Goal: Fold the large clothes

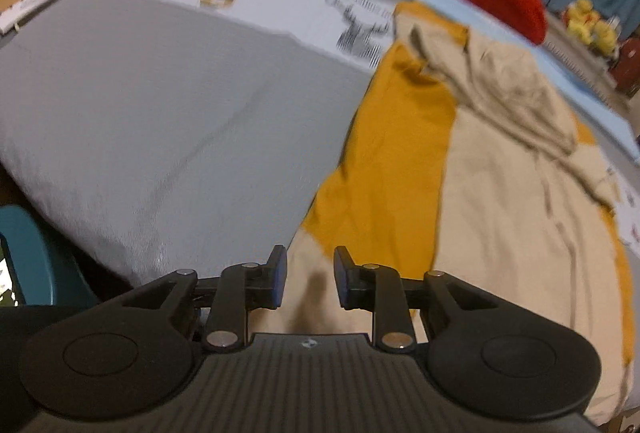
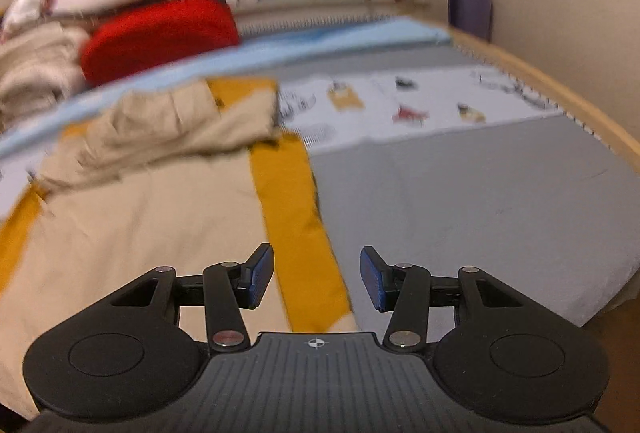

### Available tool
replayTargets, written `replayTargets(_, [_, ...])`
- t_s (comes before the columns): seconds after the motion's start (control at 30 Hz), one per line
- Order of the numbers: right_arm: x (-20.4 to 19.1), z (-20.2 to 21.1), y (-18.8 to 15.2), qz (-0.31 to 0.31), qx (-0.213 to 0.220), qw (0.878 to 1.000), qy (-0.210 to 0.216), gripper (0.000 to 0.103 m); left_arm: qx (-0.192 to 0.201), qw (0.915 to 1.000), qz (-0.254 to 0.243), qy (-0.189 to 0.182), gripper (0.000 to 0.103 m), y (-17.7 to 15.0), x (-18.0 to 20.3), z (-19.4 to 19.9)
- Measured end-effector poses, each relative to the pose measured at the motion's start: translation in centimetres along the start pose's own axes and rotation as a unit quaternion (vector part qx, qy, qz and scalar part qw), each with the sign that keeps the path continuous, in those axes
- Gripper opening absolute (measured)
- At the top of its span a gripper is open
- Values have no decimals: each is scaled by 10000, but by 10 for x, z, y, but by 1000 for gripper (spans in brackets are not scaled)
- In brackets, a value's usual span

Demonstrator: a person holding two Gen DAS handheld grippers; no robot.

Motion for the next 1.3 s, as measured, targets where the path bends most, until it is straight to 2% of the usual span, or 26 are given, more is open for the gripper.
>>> replayTargets(0.07, [9,-22,-12,-128,-423,9988,-207,50,-198,9997,-88,120,34,-3,-1,-12])
replayTargets(0.13, [19,-32,-22,-351,-720,9962,-334,50,-334,9992,-140,175,42,-8,-2,-20])
replayTargets(0.27, [26,-52,-40,-593,-1268,9892,-430,50,-455,9983,-268,256,43,-13,-3,-28])
replayTargets(0.43, [20,-60,-56,-292,-1516,9865,-554,50,-353,9957,-730,439,42,-18,6,-31])
replayTargets(0.47, [20,-60,-57,-252,-1511,9865,-571,50,-338,9953,-791,443,37,-18,7,-31])
replayTargets(0.5, [18,-60,-58,-227,-1500,9867,-586,50,-323,9951,-839,402,13,-19,8,-29])
replayTargets(0.53, [18,-59,-58,-217,-1491,9868,-594,50,-293,9949,-886,382,5,-19,9,-28])
replayTargets(0.6, [15,-58,-59,-194,-1483,9870,-581,40,-100,9946,-954,398,3,-15,11,-20])
replayTargets(0.63, [14,-58,-58,-183,-1466,9875,-557,22,34,9941,-1004,418,3,-14,13,-13])
replayTargets(0.67, [14,-53,-57,-178,-1409,9883,-557,11,113,9936,-1040,427,3,-13,14,-9])
replayTargets(0.73, [14,-44,-51,-313,-1230,9912,-381,7,173,9939,-1021,382,3,-13,15,-4])
replayTargets(0.83, [16,-36,-45,-479,-1084,9926,-257,8,-158,9968,-748,215,8,-17,10,-12])
replayTargets(0.93, [22,-44,-53,-509,-1311,9891,-442,18,-397,9973,-582,227,18,-21,5,-21])
replayTargets(1.03, [23,-53,-61,-429,-1544,9853,-588,26,-411,9963,-701,279,21,-23,6,-22])
replayTargets(1.3, [19,-56,-66,-271,-1540,9856,-643,26,-380,9954,-808,338,26,-23,8,-28])
Point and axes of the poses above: each gripper's, at about its wrist camera, not at the fingertips, and z roughly against the way its jaws point, x to its right, y to its top, the point moved 5 cm from there along -z, roughly the way its jaws point, and after that the axes turned 11 degrees about -z, right-handed, at the moved point
